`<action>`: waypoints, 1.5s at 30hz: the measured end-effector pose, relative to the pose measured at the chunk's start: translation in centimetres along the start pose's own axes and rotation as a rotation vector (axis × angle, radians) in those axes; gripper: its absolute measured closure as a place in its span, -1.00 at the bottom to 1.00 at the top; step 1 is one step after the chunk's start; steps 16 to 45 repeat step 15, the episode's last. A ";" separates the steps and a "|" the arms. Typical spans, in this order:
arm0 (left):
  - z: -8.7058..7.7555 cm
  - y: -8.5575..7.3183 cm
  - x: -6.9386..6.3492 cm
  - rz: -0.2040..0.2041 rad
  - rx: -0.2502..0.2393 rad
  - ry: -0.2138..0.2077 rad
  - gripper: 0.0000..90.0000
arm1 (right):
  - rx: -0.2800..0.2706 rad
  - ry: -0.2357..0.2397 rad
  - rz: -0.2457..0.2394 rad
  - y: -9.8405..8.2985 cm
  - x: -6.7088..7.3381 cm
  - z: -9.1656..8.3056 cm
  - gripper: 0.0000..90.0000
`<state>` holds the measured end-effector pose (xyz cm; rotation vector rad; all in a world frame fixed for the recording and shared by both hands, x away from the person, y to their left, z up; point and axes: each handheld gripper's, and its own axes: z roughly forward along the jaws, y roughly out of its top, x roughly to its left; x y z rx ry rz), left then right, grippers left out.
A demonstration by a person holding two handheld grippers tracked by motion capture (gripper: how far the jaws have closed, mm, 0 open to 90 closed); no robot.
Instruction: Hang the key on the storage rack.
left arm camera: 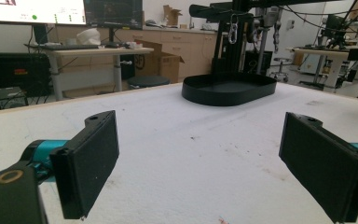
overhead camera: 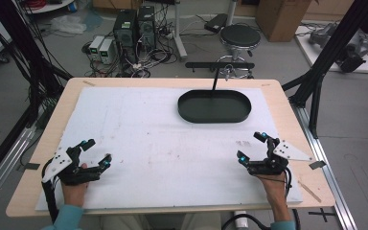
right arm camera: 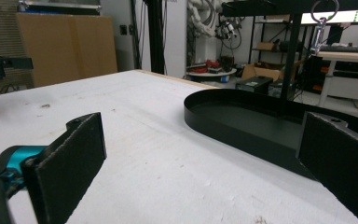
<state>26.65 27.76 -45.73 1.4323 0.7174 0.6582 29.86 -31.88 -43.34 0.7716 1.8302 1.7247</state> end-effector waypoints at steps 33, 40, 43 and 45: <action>-0.1 0.0 0.0 0.004 -0.005 -0.001 -0.73 | 0.001 -0.015 -0.013 -2.2 0.2 -0.3 -0.98; -0.1 0.0 0.0 0.004 -0.005 -0.001 -0.73 | 0.001 -0.015 -0.013 -2.2 0.2 -0.3 -0.98; -0.1 0.0 0.0 0.004 -0.005 -0.001 -0.73 | 0.001 -0.015 -0.013 -2.2 0.2 -0.3 -0.98; -0.1 0.0 0.0 0.004 -0.005 -0.001 -0.73 | 0.001 -0.015 -0.013 -2.2 0.2 -0.3 -0.98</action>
